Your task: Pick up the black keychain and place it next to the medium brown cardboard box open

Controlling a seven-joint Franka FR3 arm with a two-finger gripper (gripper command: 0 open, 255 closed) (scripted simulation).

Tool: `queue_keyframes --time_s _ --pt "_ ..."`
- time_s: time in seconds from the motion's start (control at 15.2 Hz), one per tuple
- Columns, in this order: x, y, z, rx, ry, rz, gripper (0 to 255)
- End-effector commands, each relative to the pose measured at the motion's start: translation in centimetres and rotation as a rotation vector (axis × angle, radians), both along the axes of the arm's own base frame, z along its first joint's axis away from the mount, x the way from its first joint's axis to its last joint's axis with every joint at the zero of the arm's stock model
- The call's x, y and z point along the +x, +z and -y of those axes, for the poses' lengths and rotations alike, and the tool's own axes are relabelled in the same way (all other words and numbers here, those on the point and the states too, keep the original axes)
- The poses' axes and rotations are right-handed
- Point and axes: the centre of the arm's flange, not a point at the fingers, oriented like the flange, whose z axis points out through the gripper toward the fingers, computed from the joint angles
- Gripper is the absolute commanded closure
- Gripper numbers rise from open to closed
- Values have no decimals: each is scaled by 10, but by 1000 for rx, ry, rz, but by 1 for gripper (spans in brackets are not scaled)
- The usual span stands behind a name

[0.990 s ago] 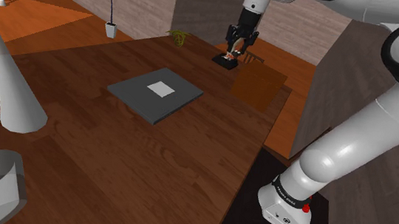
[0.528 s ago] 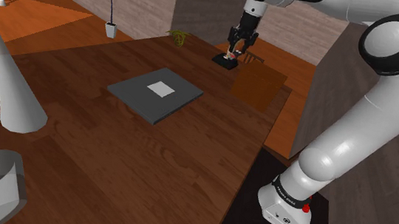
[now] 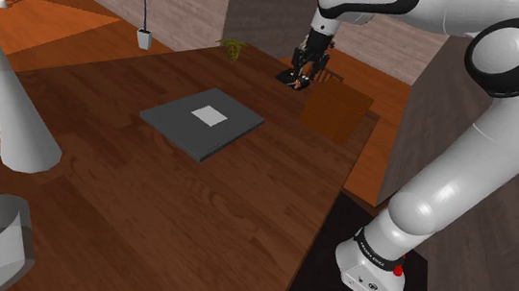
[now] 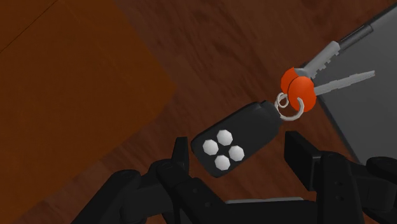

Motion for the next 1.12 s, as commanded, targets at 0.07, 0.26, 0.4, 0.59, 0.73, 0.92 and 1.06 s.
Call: queue_keyframes --time_s 0.07,0.26,0.4,0.59,0.73,0.92,1.06 --pt "0 -15 0 0 0 1 255" --pt "0 -30 0 0 0 1 255" --pt "0 -41 0 0 0 1 255" --pt "0 -57 0 0 0 1 255" --pt "0 -67 0 0 0 1 255" --pt "0 -83 0 0 0 1 255" --pt "0 -94 0 0 0 1 255"
